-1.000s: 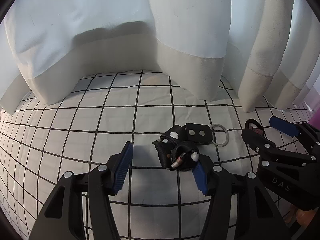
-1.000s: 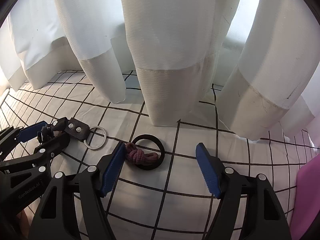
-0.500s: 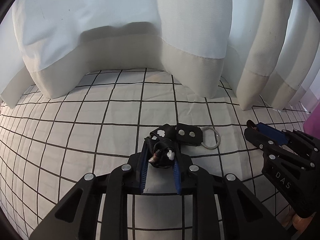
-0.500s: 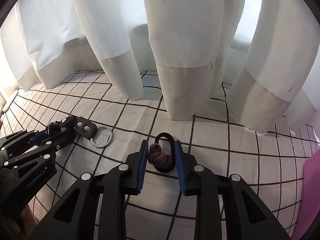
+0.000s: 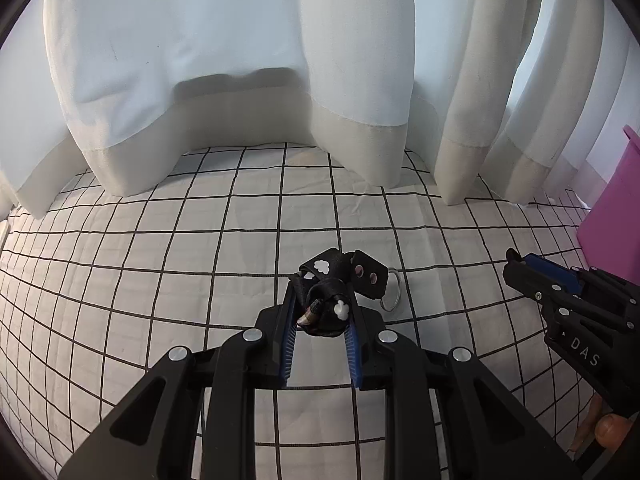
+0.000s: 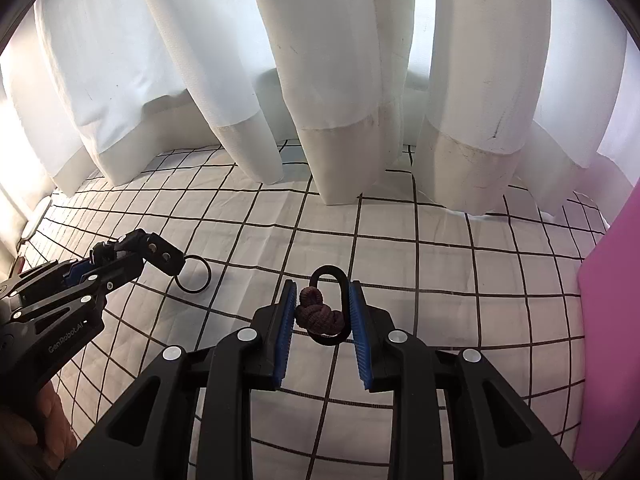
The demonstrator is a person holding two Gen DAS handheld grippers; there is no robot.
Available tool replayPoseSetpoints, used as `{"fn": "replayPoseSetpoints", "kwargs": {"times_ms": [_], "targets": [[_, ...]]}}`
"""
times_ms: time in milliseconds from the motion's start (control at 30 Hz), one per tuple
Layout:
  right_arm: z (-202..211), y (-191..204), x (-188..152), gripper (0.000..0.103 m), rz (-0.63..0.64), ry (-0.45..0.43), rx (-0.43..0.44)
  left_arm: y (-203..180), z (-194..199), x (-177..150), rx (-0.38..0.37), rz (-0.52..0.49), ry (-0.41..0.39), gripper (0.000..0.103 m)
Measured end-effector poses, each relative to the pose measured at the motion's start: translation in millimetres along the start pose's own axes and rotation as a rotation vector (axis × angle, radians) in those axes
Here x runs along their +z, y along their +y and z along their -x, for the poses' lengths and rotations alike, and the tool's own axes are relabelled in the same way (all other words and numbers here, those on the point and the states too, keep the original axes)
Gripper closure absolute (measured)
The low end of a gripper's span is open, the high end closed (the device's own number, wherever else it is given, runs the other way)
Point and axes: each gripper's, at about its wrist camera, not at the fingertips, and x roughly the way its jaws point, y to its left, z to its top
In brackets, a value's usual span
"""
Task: Organize jewelry
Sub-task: 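Grasp the black keys with left tool while right tool grasps the dark hair tie, then carry keys and hair tie over the pink tub and lower them inside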
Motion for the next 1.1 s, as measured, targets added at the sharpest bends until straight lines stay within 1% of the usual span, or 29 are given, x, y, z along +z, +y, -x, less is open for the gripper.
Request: {"fn": "replayPoseSetpoints", "kwargs": {"times_ms": [200, 267, 367, 500, 600, 733, 900, 1000, 1100], "targets": [[38, 6, -6, 0.077, 0.016, 0.003, -0.021, -9, 36, 3, -0.012, -0.040, -0.009, 0.082], [53, 8, -6, 0.077, 0.023, 0.000, -0.023, -10, 48, 6, -0.011, -0.039, -0.015, 0.082], [76, 12, -5, 0.077, 0.027, -0.013, -0.028, -15, 67, 10, -0.032, -0.026, -0.028, 0.082], [113, 11, -1, 0.077, 0.012, -0.048, -0.036, -25, 100, 18, -0.068, -0.045, -0.067, 0.082], [140, 7, 6, 0.077, 0.002, -0.094, -0.052, -39, 129, 29, -0.095, -0.081, -0.121, 0.082], [177, -6, 16, 0.077, -0.010, -0.161, -0.087, -60, 159, 44, -0.133, -0.119, -0.185, 0.082], [220, -32, 24, 0.077, -0.015, -0.241, -0.148, -96, 184, 61, -0.180, -0.148, -0.249, 0.082], [239, -57, 24, 0.077, -0.023, -0.267, -0.189, -125, 195, 68, -0.208, -0.166, -0.285, 0.082], [259, -92, 21, 0.077, -0.044, -0.291, -0.216, -159, 204, 74, -0.239, -0.176, -0.317, 0.082]]}}
